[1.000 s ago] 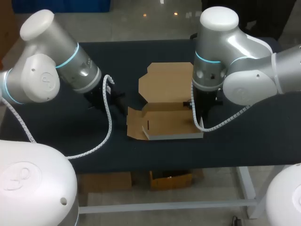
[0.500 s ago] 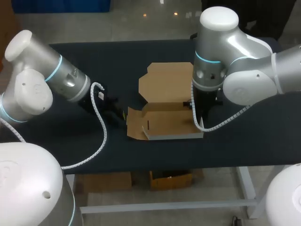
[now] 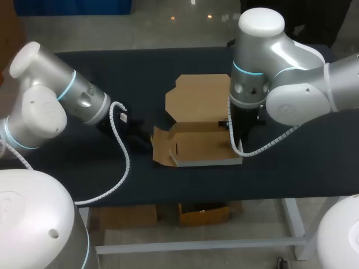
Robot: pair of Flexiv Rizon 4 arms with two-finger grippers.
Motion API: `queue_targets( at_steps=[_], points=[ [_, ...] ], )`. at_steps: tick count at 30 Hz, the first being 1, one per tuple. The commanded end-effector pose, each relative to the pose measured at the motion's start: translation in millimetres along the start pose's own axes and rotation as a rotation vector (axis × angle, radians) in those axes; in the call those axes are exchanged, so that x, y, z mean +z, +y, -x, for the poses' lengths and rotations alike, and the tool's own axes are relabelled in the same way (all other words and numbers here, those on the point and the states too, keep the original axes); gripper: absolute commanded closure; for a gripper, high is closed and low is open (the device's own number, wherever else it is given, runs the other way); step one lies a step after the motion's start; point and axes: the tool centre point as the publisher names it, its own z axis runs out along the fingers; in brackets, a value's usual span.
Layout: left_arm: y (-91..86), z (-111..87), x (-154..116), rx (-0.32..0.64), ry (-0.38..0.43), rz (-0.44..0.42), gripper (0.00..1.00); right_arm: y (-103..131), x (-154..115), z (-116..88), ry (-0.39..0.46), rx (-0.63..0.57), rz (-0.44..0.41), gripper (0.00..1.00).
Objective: Assemble the packaging by folding the flat box into shape, placing the metal phone stand inside, and closing the box properly
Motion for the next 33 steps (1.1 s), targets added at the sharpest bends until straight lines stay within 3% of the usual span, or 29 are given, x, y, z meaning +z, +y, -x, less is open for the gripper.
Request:
queue_targets(
  at_steps=[1, 17, 33],
  points=[
    [-4.1, -2.9, 10.3, 0.010, 0.021, 0.022, 0.66, -0.1, -0.6, -0.1, 0.000, 0.001, 0.000, 1.00],
    [1.4, -35.0, 8.8, 0.066, 0.057, 0.017, 0.63, -0.1, -0.6, -0.1, 0.000, 0.001, 0.000, 1.00],
    [6.2, -63.1, 13.0, 0.116, 0.040, 0.020, 0.60, -0.1, -0.6, -0.1, 0.000, 0.001, 0.000, 1.00]
  ],
)
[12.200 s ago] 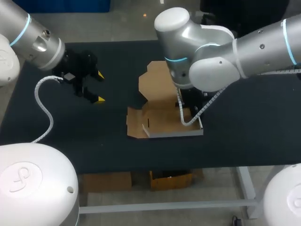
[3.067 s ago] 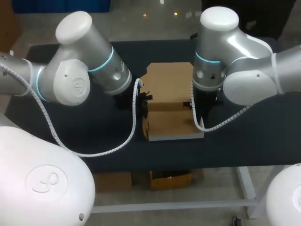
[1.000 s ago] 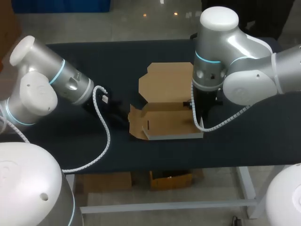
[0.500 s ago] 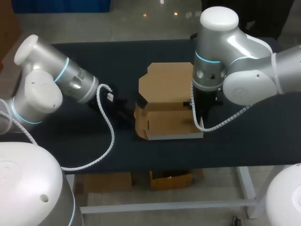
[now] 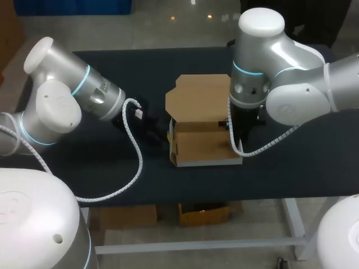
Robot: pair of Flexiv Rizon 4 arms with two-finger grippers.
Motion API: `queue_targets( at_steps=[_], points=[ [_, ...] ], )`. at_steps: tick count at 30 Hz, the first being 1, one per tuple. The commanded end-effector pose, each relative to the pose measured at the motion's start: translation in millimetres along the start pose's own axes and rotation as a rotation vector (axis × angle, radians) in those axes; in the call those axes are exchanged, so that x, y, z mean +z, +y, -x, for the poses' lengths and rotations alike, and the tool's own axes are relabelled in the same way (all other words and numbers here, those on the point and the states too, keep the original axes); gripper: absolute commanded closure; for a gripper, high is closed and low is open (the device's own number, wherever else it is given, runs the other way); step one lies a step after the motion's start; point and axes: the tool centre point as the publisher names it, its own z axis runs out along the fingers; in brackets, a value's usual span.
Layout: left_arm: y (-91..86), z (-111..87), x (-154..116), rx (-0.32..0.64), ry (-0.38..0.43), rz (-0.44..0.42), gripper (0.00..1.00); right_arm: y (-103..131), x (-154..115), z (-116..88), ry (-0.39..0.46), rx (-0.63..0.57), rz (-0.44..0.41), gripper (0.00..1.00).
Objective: Assemble the packaging by folding the flat box into shape, placing the metal phone stand inside, and closing the box properly
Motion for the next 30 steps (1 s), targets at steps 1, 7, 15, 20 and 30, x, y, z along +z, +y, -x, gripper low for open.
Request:
queue_targets(
  at_steps=[1, 7, 15, 20, 30],
  points=[
    [-0.2, -8.7, 2.0, 0.004, -0.015, 0.003, 0.61, -0.2, -0.6, -0.2, 0.000, 0.000, 0.000, 1.00],
    [0.2, -15.8, 7.1, 0.016, -0.018, 0.011, 0.60, -0.2, -0.6, -0.2, 0.000, 0.000, 0.000, 1.00],
    [-0.7, -20.8, 17.0, 0.018, -0.027, 0.022, 0.58, -0.2, -0.6, -0.2, 0.000, 0.000, 0.000, 1.00],
    [-0.2, -22.7, 20.6, 0.019, -0.031, 0.026, 0.58, -0.2, -0.6, -0.2, 0.000, 0.000, 0.000, 1.00],
    [-1.3, -24.8, 25.5, 0.015, -0.060, 0.022, 0.57, -0.2, -0.6, -0.2, 0.000, 0.000, 0.000, 1.00]
  ],
)
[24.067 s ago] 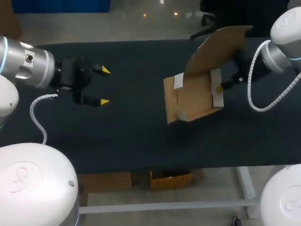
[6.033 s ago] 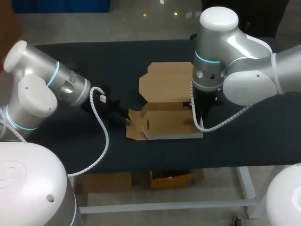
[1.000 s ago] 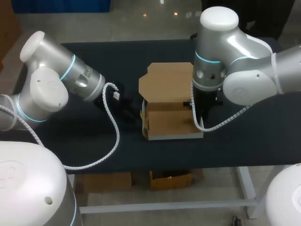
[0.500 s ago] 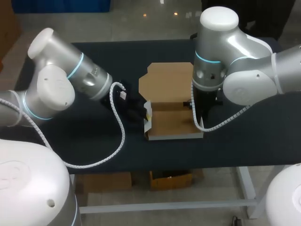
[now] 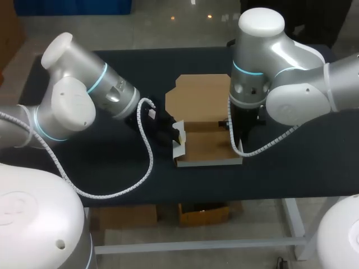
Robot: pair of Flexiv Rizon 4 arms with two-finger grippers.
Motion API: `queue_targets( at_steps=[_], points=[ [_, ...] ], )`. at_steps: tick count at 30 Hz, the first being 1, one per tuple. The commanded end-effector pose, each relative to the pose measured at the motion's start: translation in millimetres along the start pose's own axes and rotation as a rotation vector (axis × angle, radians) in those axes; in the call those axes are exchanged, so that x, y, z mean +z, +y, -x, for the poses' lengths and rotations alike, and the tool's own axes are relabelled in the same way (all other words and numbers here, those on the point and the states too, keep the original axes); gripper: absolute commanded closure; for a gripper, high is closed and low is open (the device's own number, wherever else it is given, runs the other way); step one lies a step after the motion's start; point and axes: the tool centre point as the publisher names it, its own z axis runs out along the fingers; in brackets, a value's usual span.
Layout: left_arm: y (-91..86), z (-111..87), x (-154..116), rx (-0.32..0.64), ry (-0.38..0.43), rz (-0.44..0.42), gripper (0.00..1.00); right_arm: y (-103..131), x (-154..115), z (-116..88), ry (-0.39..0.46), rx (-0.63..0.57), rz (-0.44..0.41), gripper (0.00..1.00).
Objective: Assemble the packaging by folding the flat box into shape, placing the metal phone stand inside, and closing the box properly
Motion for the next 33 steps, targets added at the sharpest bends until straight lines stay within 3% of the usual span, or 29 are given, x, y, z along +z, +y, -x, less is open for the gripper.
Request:
queue_targets(
  at_steps=[1, 13, 33],
  points=[
    [-1.5, -4.7, 5.2, -0.003, -0.027, -0.001, 0.57, -0.2, -0.6, -0.2, 0.000, 0.000, 0.000, 1.00],
    [-3.6, -7.9, 11.1, -0.011, -0.080, -0.016, 0.59, -0.2, -0.6, -0.2, 0.000, 0.000, 0.000, 1.00],
    [-11.8, -7.7, 16.4, -0.063, -0.253, -0.061, 0.62, -0.2, -0.6, -0.2, 0.000, 0.000, 0.000, 1.00]
  ],
)
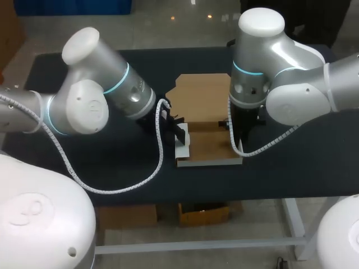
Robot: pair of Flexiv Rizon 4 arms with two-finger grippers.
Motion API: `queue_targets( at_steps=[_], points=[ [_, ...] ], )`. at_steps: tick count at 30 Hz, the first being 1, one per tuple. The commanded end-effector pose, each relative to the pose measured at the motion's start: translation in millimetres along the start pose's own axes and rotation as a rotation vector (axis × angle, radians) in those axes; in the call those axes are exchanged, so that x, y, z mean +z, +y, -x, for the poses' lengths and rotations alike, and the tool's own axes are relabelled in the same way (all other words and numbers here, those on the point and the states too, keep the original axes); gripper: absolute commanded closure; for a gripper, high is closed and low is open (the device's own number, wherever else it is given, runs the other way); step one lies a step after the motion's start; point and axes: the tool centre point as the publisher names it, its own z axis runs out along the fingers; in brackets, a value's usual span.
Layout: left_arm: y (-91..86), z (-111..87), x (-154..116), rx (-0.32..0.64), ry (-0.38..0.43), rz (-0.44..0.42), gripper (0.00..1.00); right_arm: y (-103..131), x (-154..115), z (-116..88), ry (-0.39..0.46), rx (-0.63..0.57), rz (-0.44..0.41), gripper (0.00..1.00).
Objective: Assemble the packaging by folding the flat box into shape, placing the metal phone stand inside, and closing the box properly
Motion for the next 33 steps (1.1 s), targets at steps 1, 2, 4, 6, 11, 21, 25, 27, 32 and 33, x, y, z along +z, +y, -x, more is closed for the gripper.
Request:
queue_targets(
  at_steps=[1, 2, 4, 6, 11, 21, 25, 27, 32, 33],
  points=[
    [-4.2, -4.6, 4.6, -0.005, -0.085, 0.001, 0.62, -0.2, -0.5, -0.3, 0.000, 0.000, 0.000, 1.00],
    [-4.8, -4.5, 4.8, -0.007, -0.095, 0.004, 0.61, -0.2, -0.5, -0.3, 0.000, 0.000, 0.000, 1.00],
    [-5.4, -4.7, 5.9, -0.007, -0.106, 0.003, 0.61, -0.2, -0.5, -0.3, 0.000, 0.000, 0.000, 1.00],
    [-5.6, -5.5, 7.0, -0.006, -0.131, -0.002, 0.61, -0.2, -0.5, -0.3, 0.000, 0.000, 0.000, 1.00],
    [-5.2, -6.8, 7.1, -0.001, -0.160, -0.008, 0.62, -0.2, -0.5, -0.3, 0.000, 0.000, 0.000, 1.00],
    [-9.4, -4.8, 8.2, 0.022, -0.247, 0.005, 0.62, -0.2, -0.5, -0.3, 0.000, 0.000, 0.000, 1.00],
    [-10.5, -3.1, 10.1, 0.011, -0.286, -0.004, 0.62, -0.2, -0.5, -0.3, 0.000, 0.000, 0.000, 1.00],
    [-11.2, -1.8, 10.4, 0.004, -0.293, -0.011, 0.62, -0.2, -0.5, -0.3, 0.000, 0.000, 0.000, 1.00],
    [-14.5, 2.7, 11.4, -0.026, -0.314, -0.039, 0.63, -0.2, -0.5, -0.3, 0.000, 0.000, 0.000, 1.00],
    [-15.0, 3.5, 11.7, -0.033, -0.317, -0.043, 0.64, -0.2, -0.5, -0.3, 0.000, 0.000, 0.000, 1.00]
  ],
)
